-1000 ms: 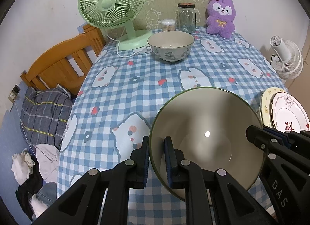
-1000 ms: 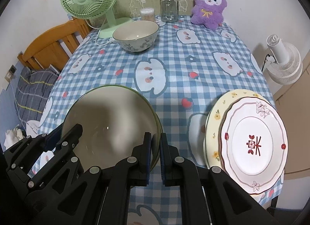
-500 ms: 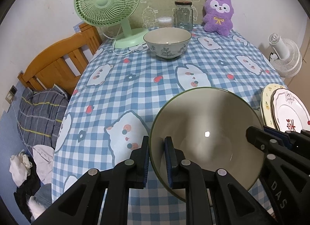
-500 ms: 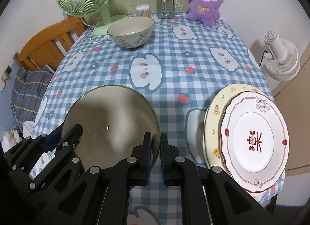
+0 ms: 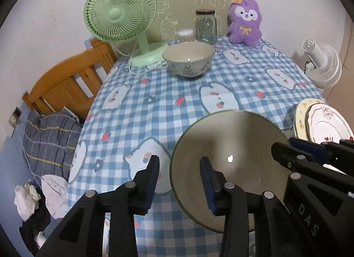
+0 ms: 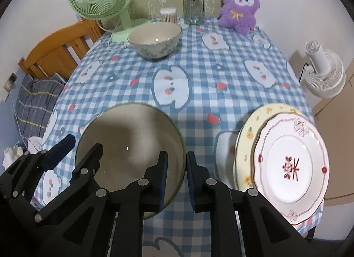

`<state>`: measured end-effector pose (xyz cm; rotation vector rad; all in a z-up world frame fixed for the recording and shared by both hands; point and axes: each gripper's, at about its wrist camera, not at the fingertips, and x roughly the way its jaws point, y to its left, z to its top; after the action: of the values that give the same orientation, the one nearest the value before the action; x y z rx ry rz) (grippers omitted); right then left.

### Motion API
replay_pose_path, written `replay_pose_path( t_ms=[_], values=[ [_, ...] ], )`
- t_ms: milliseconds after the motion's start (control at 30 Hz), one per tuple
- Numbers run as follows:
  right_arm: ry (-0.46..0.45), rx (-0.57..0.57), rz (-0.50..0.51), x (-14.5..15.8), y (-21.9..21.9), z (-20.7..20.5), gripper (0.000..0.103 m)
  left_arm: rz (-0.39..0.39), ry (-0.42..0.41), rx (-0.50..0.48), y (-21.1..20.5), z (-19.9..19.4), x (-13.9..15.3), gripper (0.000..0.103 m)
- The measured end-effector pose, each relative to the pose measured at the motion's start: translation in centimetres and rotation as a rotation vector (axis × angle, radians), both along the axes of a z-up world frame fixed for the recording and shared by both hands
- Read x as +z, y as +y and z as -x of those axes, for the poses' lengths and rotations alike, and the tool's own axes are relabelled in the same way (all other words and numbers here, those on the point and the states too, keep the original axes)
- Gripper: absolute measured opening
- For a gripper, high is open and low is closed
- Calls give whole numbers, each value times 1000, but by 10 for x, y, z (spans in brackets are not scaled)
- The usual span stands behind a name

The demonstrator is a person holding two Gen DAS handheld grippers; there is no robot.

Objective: Organize plates and bowls
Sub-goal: 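Open both tools to release the small bowl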

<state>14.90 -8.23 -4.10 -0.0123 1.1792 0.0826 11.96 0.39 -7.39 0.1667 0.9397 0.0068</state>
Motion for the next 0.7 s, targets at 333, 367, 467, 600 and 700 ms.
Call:
replay_pose_path(
  t_ms=[333, 367, 467, 600, 700],
  values=[
    [-36, 13, 58, 25, 4, -4, 21, 64, 24, 15, 8, -9, 16, 54],
    [-41, 15, 60, 28, 5, -5, 21, 65, 20, 12, 8, -10, 19, 54],
    [-49, 25, 53, 35, 5, -7, 21, 59, 5, 11, 7, -11, 27, 56],
    [-88, 31, 58, 50, 4, -9, 21, 57, -29, 20, 8, -11, 41, 62],
    [-104, 48, 64, 60, 3, -12, 21, 68, -57, 26, 9, -13, 53, 67]
  ],
)
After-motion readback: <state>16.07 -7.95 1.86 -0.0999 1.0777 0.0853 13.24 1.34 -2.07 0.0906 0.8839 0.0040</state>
